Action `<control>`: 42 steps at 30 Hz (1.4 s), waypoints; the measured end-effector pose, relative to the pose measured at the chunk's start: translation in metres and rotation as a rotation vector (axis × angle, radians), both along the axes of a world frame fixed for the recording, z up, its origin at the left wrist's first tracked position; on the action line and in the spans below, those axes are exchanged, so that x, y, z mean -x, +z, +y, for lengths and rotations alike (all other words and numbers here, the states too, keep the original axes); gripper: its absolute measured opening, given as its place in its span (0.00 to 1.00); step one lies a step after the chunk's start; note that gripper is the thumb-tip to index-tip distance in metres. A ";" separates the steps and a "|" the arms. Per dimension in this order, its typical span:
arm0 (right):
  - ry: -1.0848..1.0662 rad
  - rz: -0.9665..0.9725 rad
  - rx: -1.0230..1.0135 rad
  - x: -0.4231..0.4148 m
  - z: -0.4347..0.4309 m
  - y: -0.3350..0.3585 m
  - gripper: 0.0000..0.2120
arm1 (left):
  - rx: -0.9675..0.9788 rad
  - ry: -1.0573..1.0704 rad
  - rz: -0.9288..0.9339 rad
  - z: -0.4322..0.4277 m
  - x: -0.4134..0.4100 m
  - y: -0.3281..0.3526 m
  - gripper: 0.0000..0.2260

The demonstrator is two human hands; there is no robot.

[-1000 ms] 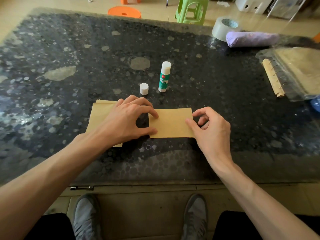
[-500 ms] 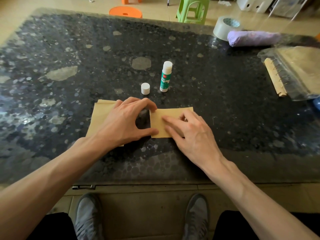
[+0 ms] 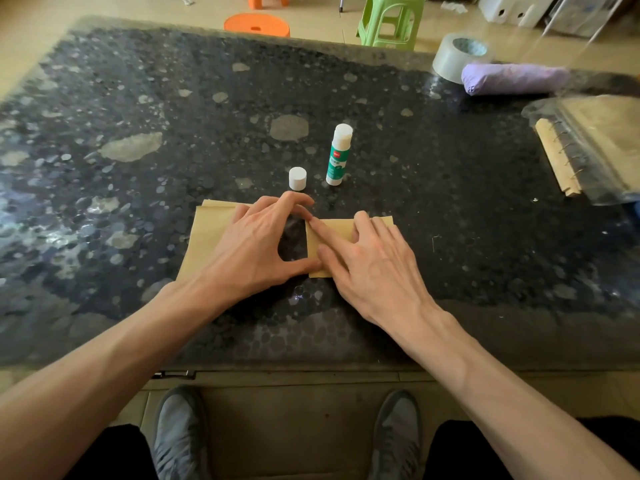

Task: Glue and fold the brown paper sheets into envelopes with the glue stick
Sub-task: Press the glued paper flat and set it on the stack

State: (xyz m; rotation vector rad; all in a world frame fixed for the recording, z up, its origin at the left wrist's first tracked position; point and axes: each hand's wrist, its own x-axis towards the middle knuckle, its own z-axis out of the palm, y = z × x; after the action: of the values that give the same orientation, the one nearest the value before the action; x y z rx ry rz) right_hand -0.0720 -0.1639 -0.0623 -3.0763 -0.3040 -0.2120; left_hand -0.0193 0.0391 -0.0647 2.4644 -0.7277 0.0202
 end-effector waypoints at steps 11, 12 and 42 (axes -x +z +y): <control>-0.055 -0.062 -0.012 0.006 -0.018 -0.005 0.22 | -0.088 -0.013 -0.032 0.003 -0.001 0.003 0.35; -0.069 -0.065 -0.011 0.007 -0.020 -0.005 0.22 | -0.093 -0.014 -0.034 0.003 -0.001 0.003 0.34; 0.066 -0.016 -0.104 0.008 -0.001 0.004 0.22 | -0.052 -0.006 -0.013 0.003 -0.002 0.001 0.34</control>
State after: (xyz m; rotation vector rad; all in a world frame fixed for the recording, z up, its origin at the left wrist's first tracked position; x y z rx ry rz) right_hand -0.0798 -0.1654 -0.0587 -2.9580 -0.3812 -0.2414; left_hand -0.0178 0.0417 -0.0636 2.5134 -0.7497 0.0155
